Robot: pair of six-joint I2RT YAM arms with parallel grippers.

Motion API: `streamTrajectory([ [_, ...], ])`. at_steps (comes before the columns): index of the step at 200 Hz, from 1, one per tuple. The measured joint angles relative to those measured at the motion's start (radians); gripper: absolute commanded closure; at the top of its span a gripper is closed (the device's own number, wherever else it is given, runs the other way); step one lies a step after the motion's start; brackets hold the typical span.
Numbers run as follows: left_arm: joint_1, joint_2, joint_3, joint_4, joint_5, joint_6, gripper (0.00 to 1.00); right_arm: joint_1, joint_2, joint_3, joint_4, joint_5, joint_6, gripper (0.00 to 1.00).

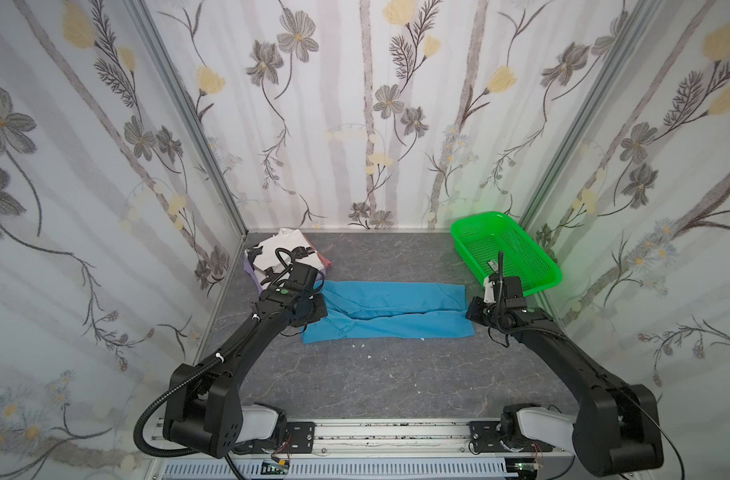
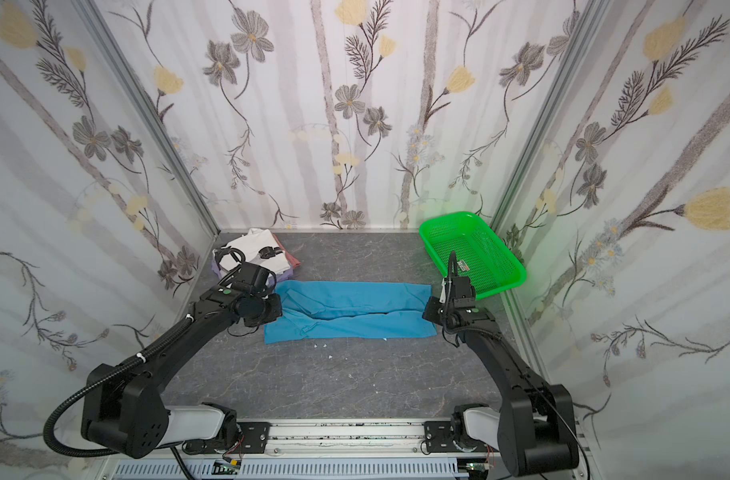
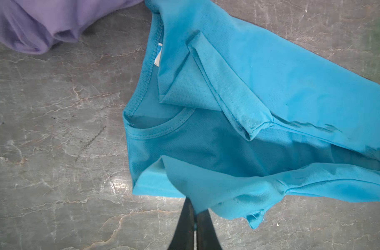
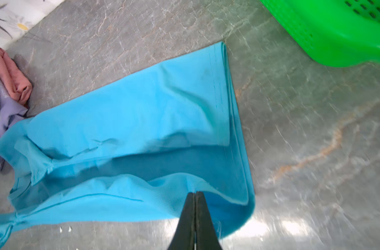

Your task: Fold and stack the t-shirts

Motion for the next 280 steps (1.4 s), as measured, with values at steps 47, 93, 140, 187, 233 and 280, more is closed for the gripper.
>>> streamTrajectory([
  [47,-0.001,-0.189,-0.112,-0.039,0.037,-0.024,1.0,0.114,-0.293,-0.063,-0.109,0.072,0.124,1.0],
  [93,-0.011,-0.347,-0.167,-0.058,0.074,-0.054,1.0,0.144,-0.532,-0.174,-0.178,0.111,0.246,1.0],
  [140,-0.099,-0.458,-0.199,-0.068,0.111,-0.106,1.0,0.145,-0.621,-0.255,-0.154,0.142,0.331,1.0],
  [187,-0.105,-0.407,-0.182,-0.056,0.107,-0.136,1.0,0.116,-0.543,-0.289,-0.06,0.182,0.351,1.0],
  [233,-0.058,-0.167,-0.027,0.015,0.095,-0.119,1.0,0.019,-0.359,-0.262,0.06,0.184,0.33,1.0],
  [280,0.019,0.09,0.151,0.076,0.091,-0.076,1.0,-0.035,-0.024,-0.107,0.18,0.135,0.266,1.0],
])
